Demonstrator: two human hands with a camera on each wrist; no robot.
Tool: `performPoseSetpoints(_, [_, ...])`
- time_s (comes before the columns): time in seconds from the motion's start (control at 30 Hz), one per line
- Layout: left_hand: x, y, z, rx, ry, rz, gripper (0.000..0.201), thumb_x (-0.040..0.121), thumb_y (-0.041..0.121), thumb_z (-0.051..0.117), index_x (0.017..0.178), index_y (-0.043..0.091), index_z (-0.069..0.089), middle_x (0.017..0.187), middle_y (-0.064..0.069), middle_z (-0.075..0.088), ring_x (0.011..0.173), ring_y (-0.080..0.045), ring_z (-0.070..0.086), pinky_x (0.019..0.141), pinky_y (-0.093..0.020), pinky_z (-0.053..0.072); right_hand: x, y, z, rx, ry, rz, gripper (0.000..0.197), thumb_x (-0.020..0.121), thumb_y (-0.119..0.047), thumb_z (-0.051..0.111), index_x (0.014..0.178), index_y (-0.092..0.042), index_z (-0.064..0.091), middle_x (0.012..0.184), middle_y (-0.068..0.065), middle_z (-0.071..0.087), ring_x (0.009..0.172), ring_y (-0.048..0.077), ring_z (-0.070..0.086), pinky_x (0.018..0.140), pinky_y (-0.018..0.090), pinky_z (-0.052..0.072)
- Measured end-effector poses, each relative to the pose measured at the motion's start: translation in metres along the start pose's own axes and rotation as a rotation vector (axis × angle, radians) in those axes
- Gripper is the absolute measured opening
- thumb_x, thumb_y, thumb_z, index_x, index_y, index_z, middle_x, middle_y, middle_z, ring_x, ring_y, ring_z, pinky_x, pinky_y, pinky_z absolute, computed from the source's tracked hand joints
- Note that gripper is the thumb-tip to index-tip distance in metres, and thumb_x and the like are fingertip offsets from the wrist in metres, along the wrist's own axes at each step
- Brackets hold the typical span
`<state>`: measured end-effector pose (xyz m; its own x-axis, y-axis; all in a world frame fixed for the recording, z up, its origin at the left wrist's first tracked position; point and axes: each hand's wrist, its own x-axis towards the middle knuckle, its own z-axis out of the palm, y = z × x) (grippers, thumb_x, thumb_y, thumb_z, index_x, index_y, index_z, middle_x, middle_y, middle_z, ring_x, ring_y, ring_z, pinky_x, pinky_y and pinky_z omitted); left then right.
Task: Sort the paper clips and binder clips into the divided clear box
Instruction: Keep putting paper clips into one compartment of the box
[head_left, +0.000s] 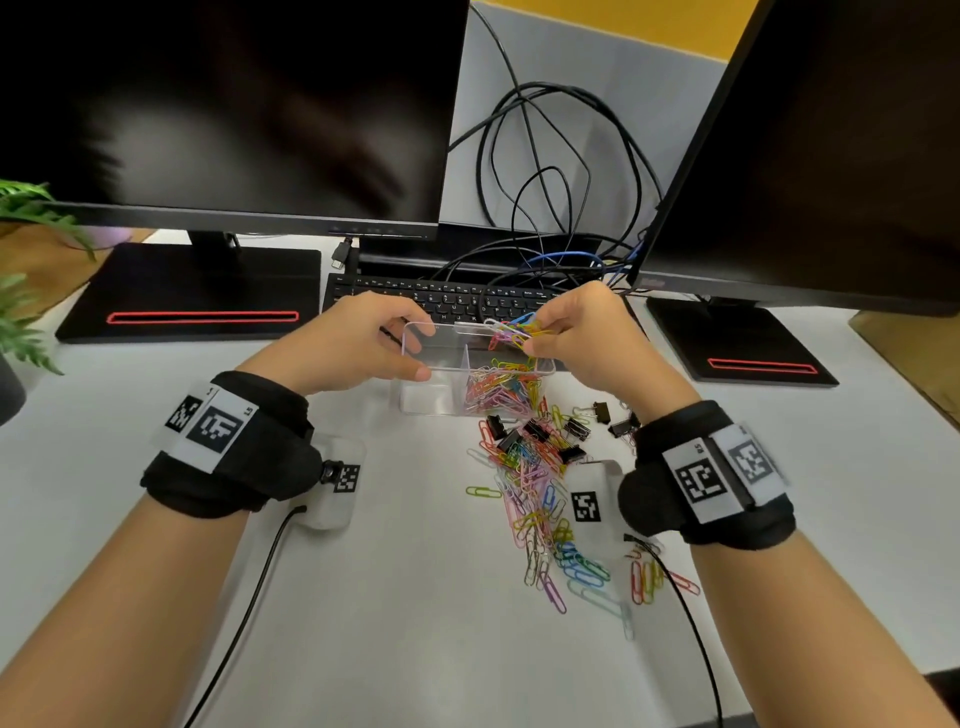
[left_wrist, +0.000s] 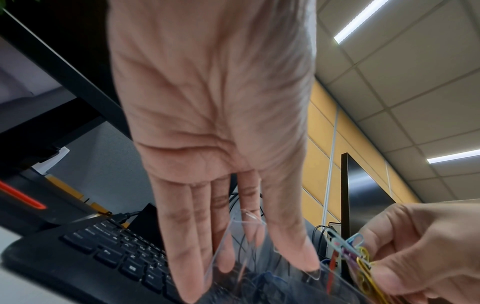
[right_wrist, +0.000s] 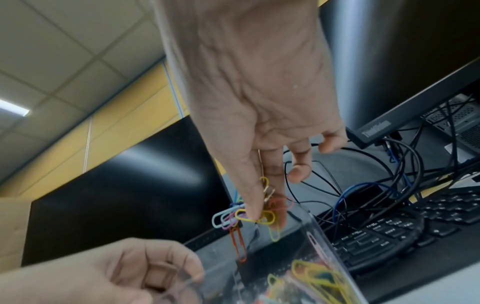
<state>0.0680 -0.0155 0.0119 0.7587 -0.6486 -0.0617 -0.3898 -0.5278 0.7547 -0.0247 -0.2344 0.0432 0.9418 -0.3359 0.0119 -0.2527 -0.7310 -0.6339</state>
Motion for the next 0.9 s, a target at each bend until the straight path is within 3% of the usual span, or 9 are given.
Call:
performPoseSetpoints(0.17, [0.001, -0.001, 0.000, 0.005, -0.006, -0.003, 0.043, 0.074, 0.025, 0.083, 0.113, 0.030, 0.063, 0.102, 0.005, 0.067, 0.090, -0.015, 0.069, 0.091, -0.038, 0.055, -0.002, -0.001, 0.011, -0.215, 0.004, -0.026, 0.010, 0.082, -0.019, 0.073, 0.087, -0.027, 0.071, 0.081, -0.012, 0.057, 0.106, 0.025, 0.058, 0.103, 0.052, 0.037])
performPoseSetpoints(0.4, [0.000, -0.001, 0.001, -0.006, 0.000, -0.001, 0.043, 0.074, 0.024, 0.083, 0.113, 0.030, 0.064, 0.102, 0.004, 0.068, 0.091, -0.016, 0.069, 0.093, -0.040, 0.054, -0.007, 0.010, 0.007, -0.075, 0.021, -0.051, 0.017, 0.084, -0.013, 0.066, 0.088, -0.027, 0.074, 0.086, -0.007, 0.072, 0.097, 0.022, 0.064, 0.097, 0.051, 0.043])
performPoseSetpoints(0.47, [0.001, -0.001, 0.001, -0.008, 0.002, -0.002, 0.043, 0.074, 0.024, 0.083, 0.112, 0.030, 0.064, 0.101, 0.004, 0.068, 0.091, -0.017, 0.069, 0.093, -0.041, 0.054, -0.011, 0.012, 0.000, -0.028, 0.075, -0.058, 0.020, 0.085, -0.014, 0.066, 0.084, -0.033, 0.072, 0.085, -0.008, 0.073, 0.092, 0.020, 0.066, 0.094, 0.051, 0.047])
performPoseSetpoints(0.53, [0.001, -0.001, 0.002, -0.007, 0.004, 0.000, 0.042, 0.074, 0.024, 0.083, 0.111, 0.031, 0.064, 0.101, 0.005, 0.068, 0.091, -0.016, 0.069, 0.092, -0.040, 0.055, -0.016, 0.019, -0.009, -0.026, 0.153, -0.057, 0.019, 0.087, -0.013, 0.064, 0.089, -0.029, 0.074, 0.089, -0.006, 0.073, 0.085, 0.015, 0.065, 0.090, 0.046, 0.050])
performPoseSetpoints(0.6, [0.001, -0.001, 0.001, 0.001, 0.004, 0.000, 0.041, 0.075, 0.025, 0.083, 0.111, 0.032, 0.064, 0.101, 0.006, 0.068, 0.091, -0.015, 0.069, 0.092, -0.039, 0.055, -0.024, 0.030, -0.018, -0.053, 0.215, -0.057, 0.020, 0.090, -0.010, 0.060, 0.097, -0.021, 0.075, 0.085, -0.006, 0.068, 0.068, 0.002, 0.054, 0.074, 0.031, 0.052])
performPoseSetpoints(0.67, [0.001, -0.001, 0.001, 0.008, 0.003, -0.002, 0.042, 0.075, 0.025, 0.082, 0.111, 0.032, 0.064, 0.101, 0.006, 0.068, 0.092, -0.015, 0.069, 0.092, -0.038, 0.055, -0.035, 0.044, -0.026, -0.099, 0.234, -0.017, 0.022, 0.091, -0.008, 0.057, 0.099, -0.018, 0.075, 0.071, -0.011, 0.057, 0.057, 0.003, 0.043, 0.064, 0.023, 0.043])
performPoseSetpoints(0.7, [0.001, -0.001, 0.001, 0.005, 0.005, -0.004, 0.042, 0.075, 0.024, 0.082, 0.112, 0.031, 0.064, 0.101, 0.005, 0.068, 0.092, -0.016, 0.069, 0.092, -0.038, 0.055, -0.040, 0.053, -0.029, -0.125, 0.221, 0.017, 0.021, 0.091, -0.008, 0.058, 0.098, -0.018, 0.075, 0.071, -0.010, 0.057, 0.061, 0.005, 0.045, 0.069, 0.027, 0.043])
performPoseSetpoints(0.8, [0.001, 0.000, 0.002, -0.010, 0.009, -0.006, 0.041, 0.075, 0.022, 0.083, 0.111, 0.029, 0.065, 0.102, 0.003, 0.068, 0.093, -0.018, 0.069, 0.088, -0.033, 0.055, -0.047, 0.075, -0.034, -0.237, 0.155, 0.134, 0.020, 0.089, -0.008, 0.060, 0.093, -0.020, 0.076, 0.099, 0.000, 0.070, 0.089, 0.017, 0.056, 0.090, 0.041, 0.048])
performPoseSetpoints(0.9, [0.001, 0.002, 0.002, -0.013, 0.008, -0.010, 0.042, 0.075, 0.021, 0.082, 0.113, 0.027, 0.065, 0.103, 0.002, 0.068, 0.092, -0.019, 0.069, 0.079, -0.024, 0.053, -0.050, 0.085, -0.036, -0.370, 0.056, 0.231, 0.031, 0.088, 0.000, 0.054, 0.086, -0.022, 0.077, 0.104, 0.001, 0.071, 0.103, 0.028, 0.059, 0.096, 0.049, 0.045])
